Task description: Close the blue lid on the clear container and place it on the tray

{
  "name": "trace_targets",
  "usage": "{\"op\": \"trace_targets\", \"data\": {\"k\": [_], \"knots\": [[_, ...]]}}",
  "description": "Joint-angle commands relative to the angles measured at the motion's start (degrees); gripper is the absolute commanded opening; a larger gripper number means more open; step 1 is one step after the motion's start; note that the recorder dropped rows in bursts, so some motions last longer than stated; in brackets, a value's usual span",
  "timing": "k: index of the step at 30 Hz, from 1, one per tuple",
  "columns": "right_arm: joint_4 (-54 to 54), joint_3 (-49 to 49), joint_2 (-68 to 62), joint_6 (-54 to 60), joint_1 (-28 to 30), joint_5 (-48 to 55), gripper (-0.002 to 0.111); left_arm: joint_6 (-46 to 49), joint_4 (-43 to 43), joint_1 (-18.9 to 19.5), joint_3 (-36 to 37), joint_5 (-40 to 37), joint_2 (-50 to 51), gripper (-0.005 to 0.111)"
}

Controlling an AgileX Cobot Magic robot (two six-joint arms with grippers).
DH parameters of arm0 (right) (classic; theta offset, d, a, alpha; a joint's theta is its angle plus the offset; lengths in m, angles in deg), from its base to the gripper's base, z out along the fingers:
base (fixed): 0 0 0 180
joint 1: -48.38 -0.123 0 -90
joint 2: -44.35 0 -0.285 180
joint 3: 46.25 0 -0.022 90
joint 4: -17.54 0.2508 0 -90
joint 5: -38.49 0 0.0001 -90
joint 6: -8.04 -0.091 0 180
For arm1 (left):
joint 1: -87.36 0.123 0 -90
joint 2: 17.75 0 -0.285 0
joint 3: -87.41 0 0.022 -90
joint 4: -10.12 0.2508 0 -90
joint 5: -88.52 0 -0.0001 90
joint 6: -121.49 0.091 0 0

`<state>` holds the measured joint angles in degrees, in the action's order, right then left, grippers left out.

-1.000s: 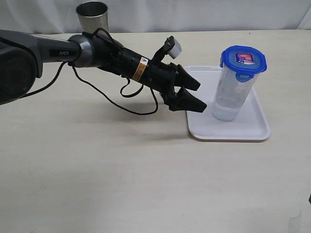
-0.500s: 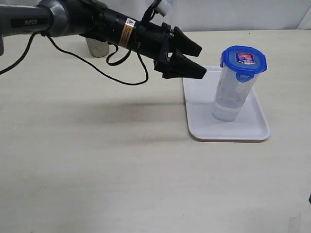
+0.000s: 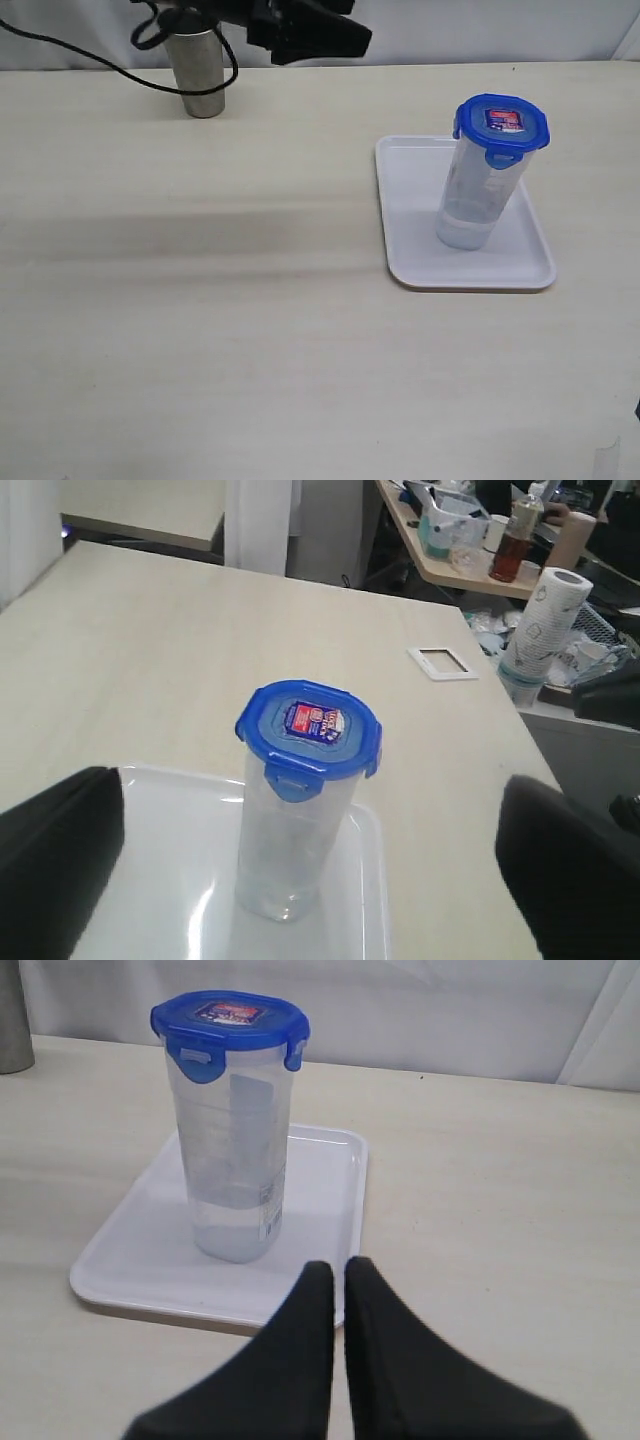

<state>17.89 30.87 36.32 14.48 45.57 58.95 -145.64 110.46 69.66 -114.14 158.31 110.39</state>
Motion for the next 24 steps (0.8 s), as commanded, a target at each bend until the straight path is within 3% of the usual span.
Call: {"op": "trace_targets", "data": {"k": [1, 9, 17, 24], "knots": [[0.19, 0.09, 0.24, 0.22, 0.18, -0.68, 0.004, -1.82, -0.39, 5.09, 3.85, 0.17, -6.19, 0.093], [0.19, 0.09, 0.24, 0.22, 0.18, -0.68, 0.004, 0.46, -0.39, 16.51, 16.65, 0.17, -17.08, 0.093], [0.19, 0.09, 0.24, 0.22, 0.18, -0.68, 0.004, 8.28, -0.39, 26.78, 30.40, -13.16, -33.11, 0.093], [0.19, 0.09, 0.24, 0.22, 0.18, -0.68, 0.004, 21.01, -0.39, 31.30, 40.38, -24.57, -45.73, 0.093]]}}
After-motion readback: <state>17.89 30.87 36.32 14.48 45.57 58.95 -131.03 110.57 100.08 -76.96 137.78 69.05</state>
